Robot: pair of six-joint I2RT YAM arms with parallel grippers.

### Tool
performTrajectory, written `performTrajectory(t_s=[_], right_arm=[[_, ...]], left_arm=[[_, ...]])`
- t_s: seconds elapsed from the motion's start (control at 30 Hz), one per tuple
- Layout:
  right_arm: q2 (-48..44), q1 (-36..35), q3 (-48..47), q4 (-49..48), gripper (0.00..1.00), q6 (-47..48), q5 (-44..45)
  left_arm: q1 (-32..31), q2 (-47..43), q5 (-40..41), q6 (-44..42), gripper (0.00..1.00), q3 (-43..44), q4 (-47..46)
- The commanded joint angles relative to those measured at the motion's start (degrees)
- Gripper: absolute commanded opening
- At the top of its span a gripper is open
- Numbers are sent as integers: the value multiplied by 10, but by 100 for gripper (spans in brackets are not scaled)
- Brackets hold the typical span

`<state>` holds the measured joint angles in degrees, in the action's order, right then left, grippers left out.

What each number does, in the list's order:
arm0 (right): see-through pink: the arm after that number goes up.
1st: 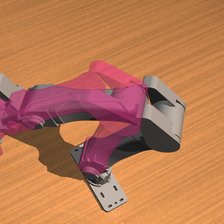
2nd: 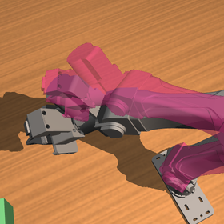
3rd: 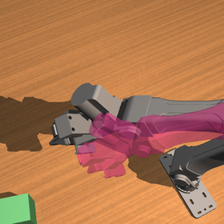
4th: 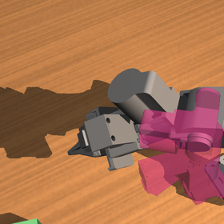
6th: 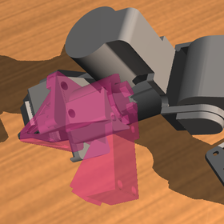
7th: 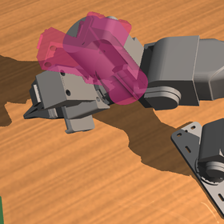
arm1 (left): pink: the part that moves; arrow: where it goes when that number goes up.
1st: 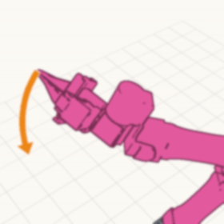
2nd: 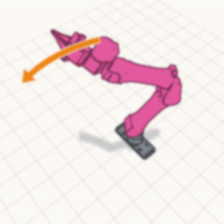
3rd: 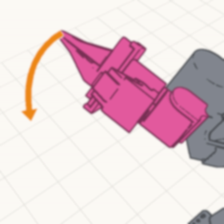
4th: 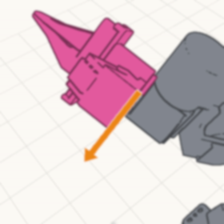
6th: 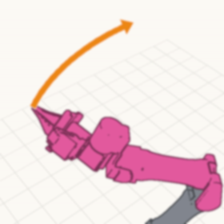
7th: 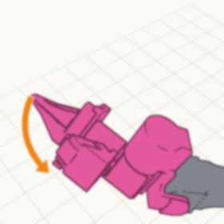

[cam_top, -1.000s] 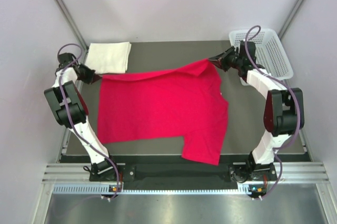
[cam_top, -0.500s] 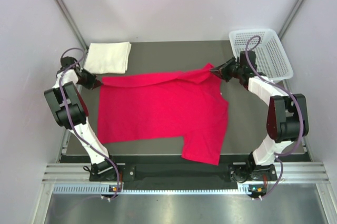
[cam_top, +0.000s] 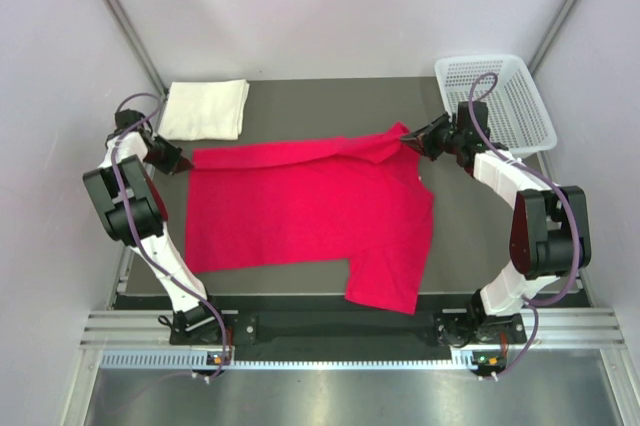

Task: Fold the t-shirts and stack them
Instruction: Fold the tshirt

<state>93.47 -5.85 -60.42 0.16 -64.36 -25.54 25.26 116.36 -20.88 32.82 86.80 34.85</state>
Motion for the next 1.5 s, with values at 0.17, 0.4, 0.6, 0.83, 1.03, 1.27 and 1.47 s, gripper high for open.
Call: performTrajectory(t_s=[0.17,0.4,0.6,0.83,1.03,1.27,1.47], right_arm=[[-30,1,2,-10,0,-5,3],[-30,-1,15,-7,0,-4,2],[-30,-1,23,11,0,8,7],[-22,-1,35,26,0,31,13],[-9,-2,39,32,0,49,17],[4,-1,40,57,0,93,33],[26,-11,-17,148,21,241,30]], left_arm=[[8,-14,12,-16,0,15,16],[8,-9,23,-24,0,6,22],[10,-3,25,-25,0,5,21],[9,-4,31,-28,0,-2,22],[9,-1,31,-30,0,-8,21],[9,-2,27,-28,0,-22,13],[10,-45,70,-20,13,-57,6]])
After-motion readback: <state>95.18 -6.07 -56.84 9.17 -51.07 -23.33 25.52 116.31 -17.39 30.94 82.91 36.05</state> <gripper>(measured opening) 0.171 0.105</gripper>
